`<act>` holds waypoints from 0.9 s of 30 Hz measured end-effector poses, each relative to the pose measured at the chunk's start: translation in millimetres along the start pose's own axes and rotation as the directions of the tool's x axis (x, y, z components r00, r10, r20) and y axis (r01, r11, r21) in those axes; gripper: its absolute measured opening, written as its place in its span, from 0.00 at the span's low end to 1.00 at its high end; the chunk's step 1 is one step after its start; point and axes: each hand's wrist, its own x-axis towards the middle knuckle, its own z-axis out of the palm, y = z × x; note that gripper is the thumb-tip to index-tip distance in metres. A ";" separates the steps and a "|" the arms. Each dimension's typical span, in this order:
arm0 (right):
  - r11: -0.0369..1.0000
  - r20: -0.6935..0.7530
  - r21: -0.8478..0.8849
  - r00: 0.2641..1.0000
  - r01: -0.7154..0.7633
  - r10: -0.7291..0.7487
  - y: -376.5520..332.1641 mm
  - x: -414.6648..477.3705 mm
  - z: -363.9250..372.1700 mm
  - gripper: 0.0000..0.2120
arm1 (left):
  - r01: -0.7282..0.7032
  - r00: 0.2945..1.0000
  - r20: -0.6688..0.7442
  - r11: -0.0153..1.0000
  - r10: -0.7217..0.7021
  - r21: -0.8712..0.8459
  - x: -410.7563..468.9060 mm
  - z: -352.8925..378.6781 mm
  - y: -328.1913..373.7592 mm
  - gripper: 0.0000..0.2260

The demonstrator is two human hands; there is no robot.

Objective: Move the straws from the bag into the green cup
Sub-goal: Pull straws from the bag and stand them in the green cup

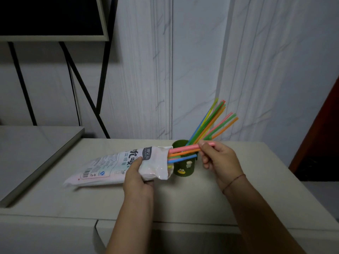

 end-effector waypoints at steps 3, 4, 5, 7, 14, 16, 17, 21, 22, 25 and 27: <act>0.987 0.065 0.108 0.992 -0.119 0.112 9.9 -4.2 10.3 0.03 | 0.024 1.000 0.020 1.000 -0.024 0.002 -3.8 1.8 -8.9 0.25; 0.977 0.096 0.146 0.985 -0.154 0.141 13.2 -5.5 13.0 0.03 | 0.028 0.999 0.020 1.000 -0.028 0.006 -5.7 2.9 -12.0 0.25; 0.964 0.126 0.186 0.978 -0.190 0.169 15.0 -6.5 14.8 0.03 | 0.031 0.999 0.021 0.999 -0.031 0.011 -6.9 3.9 -14.8 0.25; 0.933 0.145 0.263 0.966 -0.245 0.213 13.7 -6.4 14.2 0.04 | 0.035 0.999 0.020 0.999 -0.035 0.013 -9.8 6.1 -17.8 0.25; 0.914 -0.057 0.377 0.981 -0.150 0.185 -7.5 6.6 -20.2 0.05 | 0.031 0.999 0.020 0.999 -0.031 -0.025 -3.3 7.3 -9.9 0.23; 0.923 -0.041 0.352 0.982 -0.157 0.182 -6.6 5.6 -21.1 0.05 | 0.022 1.000 0.017 1.000 -0.022 -0.001 -1.9 7.0 -12.5 0.24; 0.930 -0.030 0.330 0.983 -0.160 0.180 -4.8 4.5 -18.7 0.05 | 0.025 0.999 0.021 1.000 -0.025 0.010 -0.4 6.2 -14.6 0.24; 0.951 0.003 0.270 0.988 -0.152 0.157 1.8 -0.9 -6.9 0.04 | 0.014 1.000 0.021 0.999 -0.015 0.048 -1.9 6.4 -24.5 0.24; 0.952 0.011 0.266 0.988 -0.151 0.154 3.2 -1.5 -5.2 0.04 | 0.002 1.000 0.006 0.998 -0.002 0.059 -2.7 6.9 -27.0 0.22; 0.959 0.031 0.240 0.989 -0.149 0.146 6.2 -3.0 -2.6 0.03 | 0.002 1.000 0.028 0.998 -0.003 0.062 -1.9 7.0 -34.3 0.22; 0.968 0.022 0.214 0.992 -0.129 0.127 5.5 -2.5 -3.0 0.03 | 0.003 0.999 0.034 0.998 -0.004 0.056 -1.2 6.8 -35.9 0.22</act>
